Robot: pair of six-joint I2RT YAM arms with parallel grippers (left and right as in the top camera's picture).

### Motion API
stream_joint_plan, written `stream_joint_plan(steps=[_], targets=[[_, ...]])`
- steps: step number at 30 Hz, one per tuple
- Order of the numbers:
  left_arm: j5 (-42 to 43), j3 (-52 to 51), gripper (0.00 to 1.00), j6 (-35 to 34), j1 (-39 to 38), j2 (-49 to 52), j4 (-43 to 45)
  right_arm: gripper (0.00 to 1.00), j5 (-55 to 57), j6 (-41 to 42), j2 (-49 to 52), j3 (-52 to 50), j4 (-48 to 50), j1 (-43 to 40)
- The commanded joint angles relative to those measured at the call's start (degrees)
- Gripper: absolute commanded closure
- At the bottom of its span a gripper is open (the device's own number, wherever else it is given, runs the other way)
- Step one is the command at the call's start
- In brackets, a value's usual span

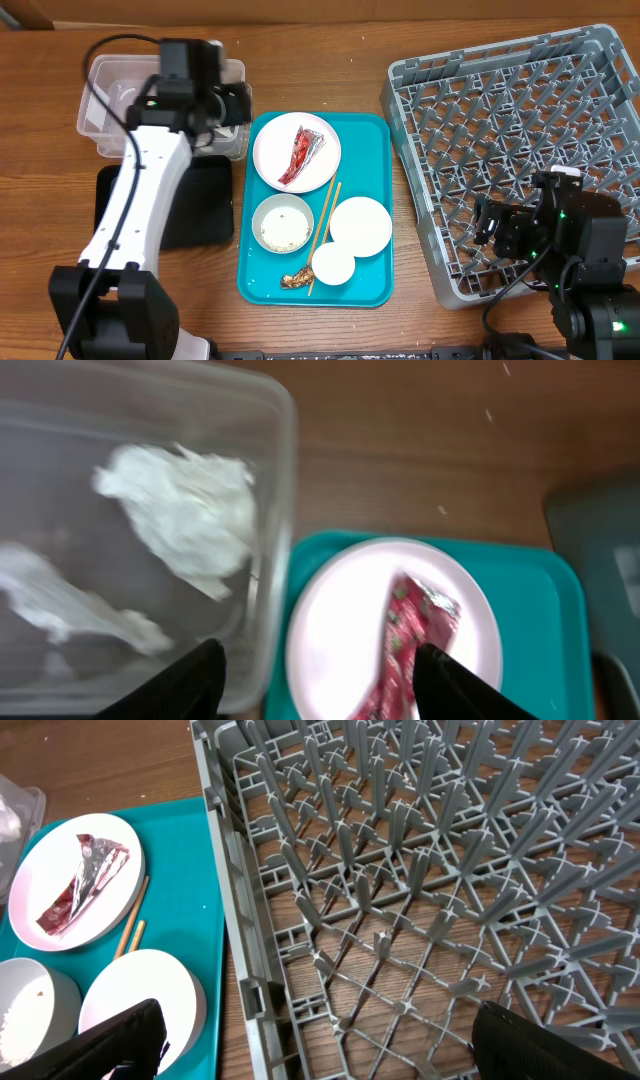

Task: Sort waste into correct bins and load items into the dishwasher
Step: 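Carry the tissue with the left gripper into the clear plastic container, then grasp the red snack wrapper on the plate with the left gripper, then drop the red wrapper into the clear container with the left gripper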

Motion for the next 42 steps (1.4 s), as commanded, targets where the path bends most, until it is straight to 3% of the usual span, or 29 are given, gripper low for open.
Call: stream_joint_plan(steps=[1,10,17,20,21,22,24,33,42], targets=[[3.69,0.20,0.38,-0.28,-4.85,1.55,-2.27,0.00,0.35,-0.37,-0.46,1.68,0.07,0.11],[1.92,-0.48,0.36,0.37,-13.51,9.66,-4.61,0.00,0.35,-0.37,-0.46,1.68,0.04,0.11],[-0.11,-0.48,0.38,0.35,-15.28,17.40,-7.15,0.00,0.35,-0.37,-0.46,1.68,-0.13,0.11],[-2.29,-0.48,0.43,0.35,-15.23,20.02,-7.78,0.00,0.35,-0.37,-0.46,1.68,-0.13,0.11],[-2.38,-0.48,0.48,0.33,-15.23,20.33,-7.98,0.00,0.35,-0.37,-0.46,1.68,-0.13,0.11],[-2.38,-0.48,0.67,0.35,-15.23,20.33,-8.11,0.00,0.35,-0.37,-0.46,1.68,-0.22,0.11],[-2.40,-0.02,0.96,0.35,-15.19,19.98,-8.17,0.00,0.35,-0.37,-0.46,1.68,-0.33,0.11],[-3.89,6.60,0.96,0.33,-11.63,14.45,-11.15,0.00,0.37,-0.39,-0.46,1.68,-0.87,0.11],[-3.93,13.14,0.96,0.52,-0.50,7.32,-10.43,0.00,0.37,-0.37,-0.46,1.68,-0.90,0.11]])
